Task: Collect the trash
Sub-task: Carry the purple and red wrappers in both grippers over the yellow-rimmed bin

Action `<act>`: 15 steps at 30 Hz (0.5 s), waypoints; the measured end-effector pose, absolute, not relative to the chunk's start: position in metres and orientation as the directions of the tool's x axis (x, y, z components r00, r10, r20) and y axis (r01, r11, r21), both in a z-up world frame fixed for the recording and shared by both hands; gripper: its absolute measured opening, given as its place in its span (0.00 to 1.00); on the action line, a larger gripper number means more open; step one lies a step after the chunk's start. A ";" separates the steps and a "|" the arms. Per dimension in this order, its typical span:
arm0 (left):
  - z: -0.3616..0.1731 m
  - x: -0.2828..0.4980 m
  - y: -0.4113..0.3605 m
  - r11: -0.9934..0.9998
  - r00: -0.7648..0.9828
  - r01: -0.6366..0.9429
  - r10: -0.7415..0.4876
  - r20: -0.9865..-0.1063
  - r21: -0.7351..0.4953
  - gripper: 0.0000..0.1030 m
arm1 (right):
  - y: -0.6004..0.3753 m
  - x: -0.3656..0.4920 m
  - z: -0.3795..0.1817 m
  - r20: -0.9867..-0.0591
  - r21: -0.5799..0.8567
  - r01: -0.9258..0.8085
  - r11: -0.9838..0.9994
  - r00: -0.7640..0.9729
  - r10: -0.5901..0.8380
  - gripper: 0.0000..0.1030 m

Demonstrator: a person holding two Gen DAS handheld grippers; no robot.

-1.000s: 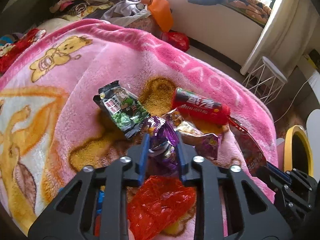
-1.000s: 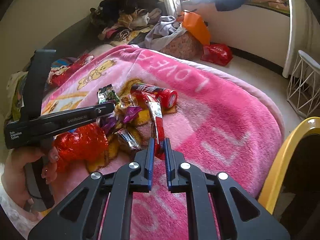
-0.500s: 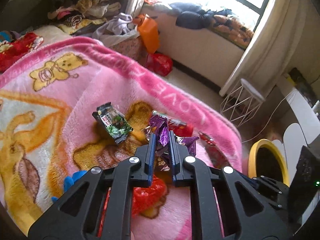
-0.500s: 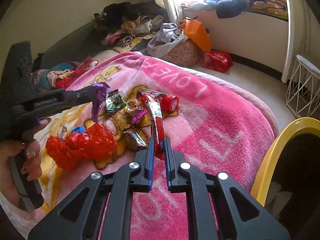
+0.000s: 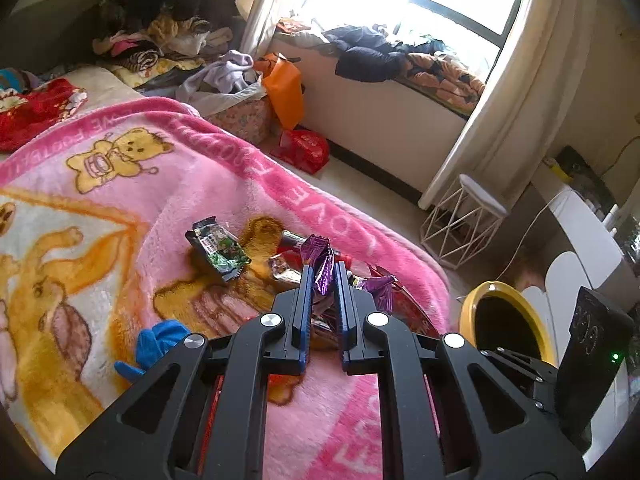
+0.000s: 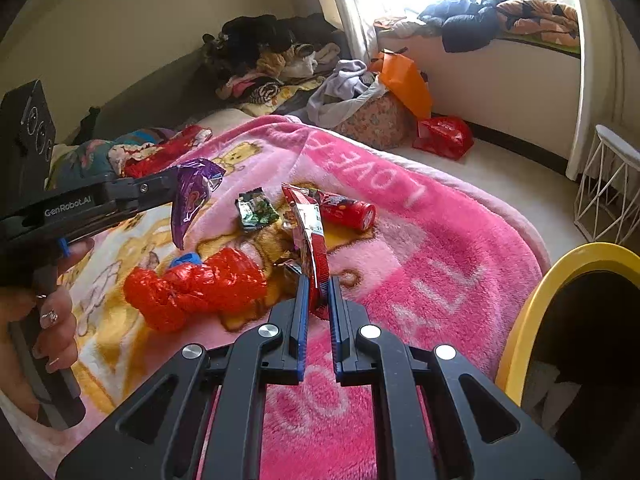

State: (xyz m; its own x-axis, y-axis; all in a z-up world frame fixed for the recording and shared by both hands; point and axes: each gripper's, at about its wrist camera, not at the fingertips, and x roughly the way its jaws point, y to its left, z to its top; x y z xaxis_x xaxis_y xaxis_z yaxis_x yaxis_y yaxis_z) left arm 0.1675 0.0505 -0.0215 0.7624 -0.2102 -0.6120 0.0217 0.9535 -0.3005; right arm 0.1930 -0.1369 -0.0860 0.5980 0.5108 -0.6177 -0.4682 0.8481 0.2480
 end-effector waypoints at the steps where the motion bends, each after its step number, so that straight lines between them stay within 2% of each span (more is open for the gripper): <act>1: -0.021 0.165 0.050 0.953 0.764 0.025 -0.213 -0.610 -0.301 0.07 | -0.137 0.191 -0.085 -0.615 0.248 -0.468 0.848 0.600 0.511 0.09; 15: -0.007 0.140 0.018 0.954 0.776 0.098 -0.251 -0.579 -0.283 0.07 | -0.156 0.169 -0.068 -0.592 0.245 -0.441 0.863 0.637 0.494 0.09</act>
State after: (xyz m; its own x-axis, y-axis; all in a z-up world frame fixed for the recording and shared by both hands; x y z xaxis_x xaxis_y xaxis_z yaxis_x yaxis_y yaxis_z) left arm 0.1398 0.0182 -0.0067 0.7758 -0.2513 -0.5789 0.0977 0.9541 -0.2833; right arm 0.1687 -0.1564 -0.0684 0.6375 0.4936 -0.5916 -0.4407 0.8634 0.2454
